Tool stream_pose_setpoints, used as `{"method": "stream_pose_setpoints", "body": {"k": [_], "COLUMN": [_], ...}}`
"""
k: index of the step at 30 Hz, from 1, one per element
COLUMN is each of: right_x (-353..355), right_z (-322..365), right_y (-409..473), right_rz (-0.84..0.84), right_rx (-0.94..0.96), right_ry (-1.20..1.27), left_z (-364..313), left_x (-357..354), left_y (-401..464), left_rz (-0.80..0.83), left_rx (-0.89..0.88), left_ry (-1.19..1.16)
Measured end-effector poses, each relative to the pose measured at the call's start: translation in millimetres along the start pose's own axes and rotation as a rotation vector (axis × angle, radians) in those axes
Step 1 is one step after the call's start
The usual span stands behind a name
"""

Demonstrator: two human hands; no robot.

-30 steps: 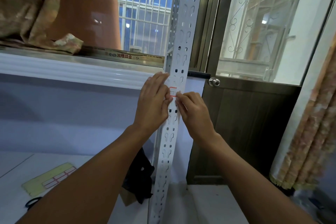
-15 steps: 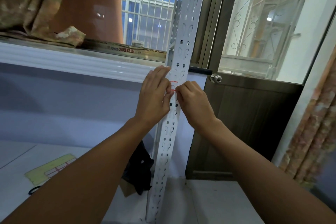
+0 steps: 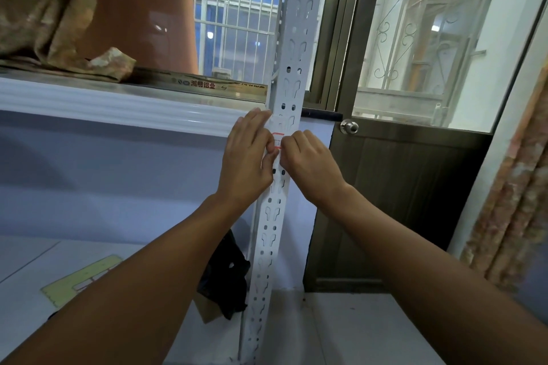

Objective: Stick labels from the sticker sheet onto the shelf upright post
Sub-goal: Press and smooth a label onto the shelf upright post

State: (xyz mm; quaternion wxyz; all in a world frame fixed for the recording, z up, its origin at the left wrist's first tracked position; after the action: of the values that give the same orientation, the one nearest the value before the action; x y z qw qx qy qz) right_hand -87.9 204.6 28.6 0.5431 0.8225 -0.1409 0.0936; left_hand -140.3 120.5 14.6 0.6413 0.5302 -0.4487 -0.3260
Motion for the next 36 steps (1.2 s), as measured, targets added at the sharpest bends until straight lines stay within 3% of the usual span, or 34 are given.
{"method": "stream_pose_setpoints", "body": {"k": [11, 19, 25, 36], "right_x": [-11, -23, -21, -3], "right_z": [-9, -40, -34, -24], "right_y": [6, -24, -40, -21], "right_rz": [0.021, 0.110, 0.230, 0.151], "right_rx": [-0.155, -0.619, -0.508, -0.211], "right_ry": [0.090, 0.543, 0.485, 0.259], "left_z": [0, -3, -7, -8], "left_x": [3, 6, 6, 3], "left_y": [1, 6, 7, 8], "left_rz": [0.034, 0.082, 0.068, 0.082], "left_rx": [-0.013, -0.020, 0.021, 0.040], "left_ry": [0.019, 0.151, 0.135, 0.224]}}
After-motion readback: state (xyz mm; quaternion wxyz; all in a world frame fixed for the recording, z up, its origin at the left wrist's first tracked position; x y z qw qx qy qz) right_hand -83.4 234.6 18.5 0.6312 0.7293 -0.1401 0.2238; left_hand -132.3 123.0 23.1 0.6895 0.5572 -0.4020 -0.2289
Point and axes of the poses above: each hand's wrist, its own y-axis towards the middle knuckle, its own x-axis out of the back of the hand, z = x × y, the point moved 9 cm from there along y, towards the middle knuckle, and after that the axes turned 7 degrees about -x, right-handed, at the moved point
